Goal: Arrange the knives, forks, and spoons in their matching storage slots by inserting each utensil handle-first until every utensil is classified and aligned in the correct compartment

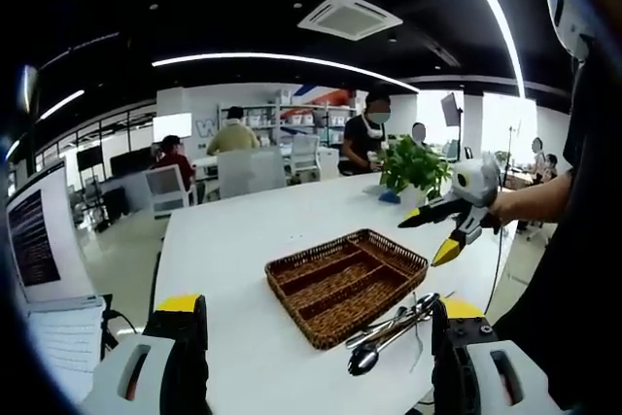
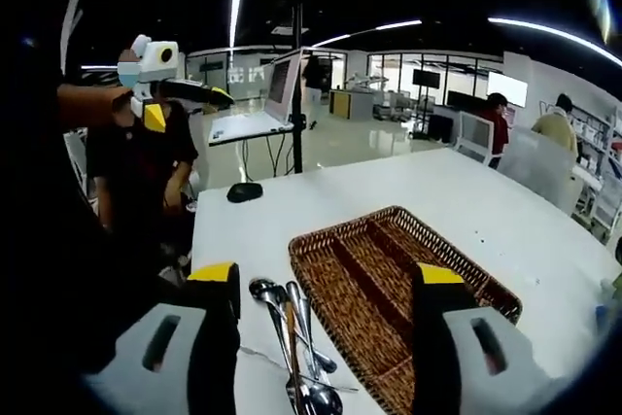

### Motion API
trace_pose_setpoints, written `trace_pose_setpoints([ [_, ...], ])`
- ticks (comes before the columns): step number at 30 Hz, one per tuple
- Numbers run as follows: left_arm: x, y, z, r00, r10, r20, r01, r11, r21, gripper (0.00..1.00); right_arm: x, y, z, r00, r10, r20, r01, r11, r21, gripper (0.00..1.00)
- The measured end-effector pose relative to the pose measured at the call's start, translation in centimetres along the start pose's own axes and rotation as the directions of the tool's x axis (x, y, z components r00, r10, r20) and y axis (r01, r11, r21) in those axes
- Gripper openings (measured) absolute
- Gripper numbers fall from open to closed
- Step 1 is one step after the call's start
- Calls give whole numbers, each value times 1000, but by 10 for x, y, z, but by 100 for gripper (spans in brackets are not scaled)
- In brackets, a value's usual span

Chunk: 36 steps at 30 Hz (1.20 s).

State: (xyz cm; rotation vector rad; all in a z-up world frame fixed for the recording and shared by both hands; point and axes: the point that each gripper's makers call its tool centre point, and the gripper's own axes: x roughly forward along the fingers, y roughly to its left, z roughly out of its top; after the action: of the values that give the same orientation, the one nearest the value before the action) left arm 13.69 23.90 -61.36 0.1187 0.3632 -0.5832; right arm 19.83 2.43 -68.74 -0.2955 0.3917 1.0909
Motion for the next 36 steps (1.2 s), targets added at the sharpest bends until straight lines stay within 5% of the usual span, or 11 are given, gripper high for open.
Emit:
trace_pose_setpoints([
  [8, -10, 10, -6, 1000, 22, -9, -22, 1000, -13, 100, 22, 9, -12, 999, 44, -15, -44, 999, -7, 62],
  [11, -12, 12, -7, 999, 31, -7, -31, 999, -18, 100, 34, 14, -22, 997, 75, -8, -74, 996, 55, 60],
  [27, -29, 26, -15, 997, 74, -18, -74, 996, -39, 100, 75, 44, -65, 984, 157, -88, -160, 987, -31, 45],
  [36, -36, 31, -21, 996, 85, -29, -87, 995, -49, 100, 93, 53, -89, 971, 194, -142, -195, 981, 5, 38],
])
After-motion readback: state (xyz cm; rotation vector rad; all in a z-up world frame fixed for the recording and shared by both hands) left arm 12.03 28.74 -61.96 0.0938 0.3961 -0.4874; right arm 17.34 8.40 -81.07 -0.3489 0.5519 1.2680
